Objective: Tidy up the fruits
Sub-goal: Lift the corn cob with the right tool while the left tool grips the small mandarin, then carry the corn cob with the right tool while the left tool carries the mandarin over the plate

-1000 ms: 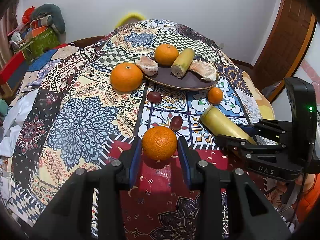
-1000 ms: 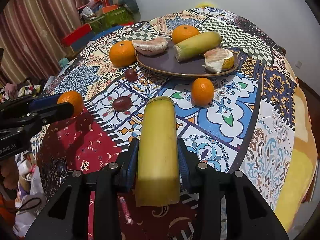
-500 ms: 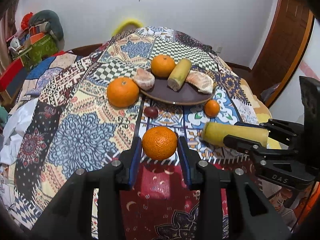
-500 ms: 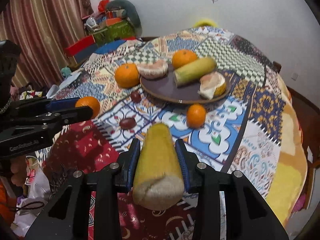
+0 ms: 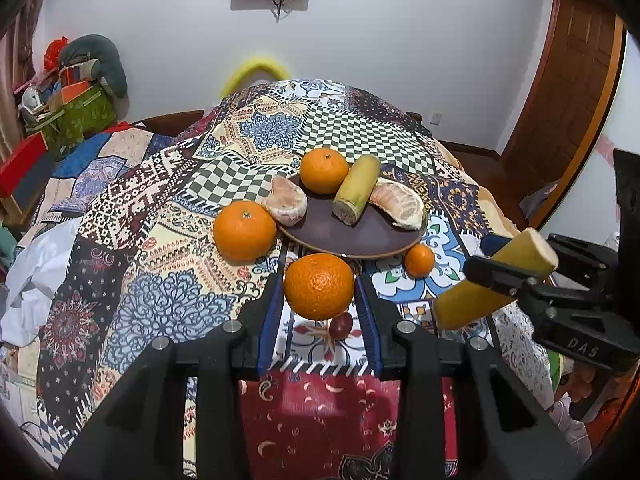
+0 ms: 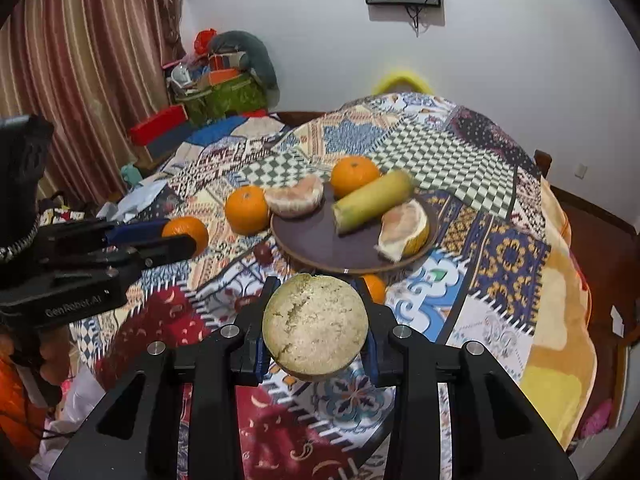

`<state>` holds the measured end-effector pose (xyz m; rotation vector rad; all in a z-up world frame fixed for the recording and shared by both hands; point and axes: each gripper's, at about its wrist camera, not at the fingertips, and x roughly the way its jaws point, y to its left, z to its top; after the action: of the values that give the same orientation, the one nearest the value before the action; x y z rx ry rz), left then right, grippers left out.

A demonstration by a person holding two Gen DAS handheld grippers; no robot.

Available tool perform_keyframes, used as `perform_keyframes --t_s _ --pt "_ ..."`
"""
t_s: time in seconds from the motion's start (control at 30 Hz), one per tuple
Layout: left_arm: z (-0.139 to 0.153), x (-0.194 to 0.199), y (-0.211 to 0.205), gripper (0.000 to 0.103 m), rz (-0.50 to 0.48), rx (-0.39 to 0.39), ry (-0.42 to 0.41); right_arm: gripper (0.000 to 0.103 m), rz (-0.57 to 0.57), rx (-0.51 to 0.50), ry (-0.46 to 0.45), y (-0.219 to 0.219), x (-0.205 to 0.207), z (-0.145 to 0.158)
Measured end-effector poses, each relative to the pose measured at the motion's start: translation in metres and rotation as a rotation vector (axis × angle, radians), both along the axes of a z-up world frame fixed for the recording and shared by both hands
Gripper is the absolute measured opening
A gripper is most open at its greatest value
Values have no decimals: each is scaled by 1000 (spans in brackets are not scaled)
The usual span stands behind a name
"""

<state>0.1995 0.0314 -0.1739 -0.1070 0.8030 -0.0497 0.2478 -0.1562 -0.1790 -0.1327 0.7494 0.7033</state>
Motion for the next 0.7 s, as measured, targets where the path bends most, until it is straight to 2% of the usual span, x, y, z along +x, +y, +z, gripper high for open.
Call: perform_keyframes --t_s 0.43,0.7 --pt "0 43 1 35 -4 -13 -11 32 -40 59 -54 -5 35 25" --pt "-1 73 0 35 -15 11 -24 32 -33 58 -61 4 54 23"
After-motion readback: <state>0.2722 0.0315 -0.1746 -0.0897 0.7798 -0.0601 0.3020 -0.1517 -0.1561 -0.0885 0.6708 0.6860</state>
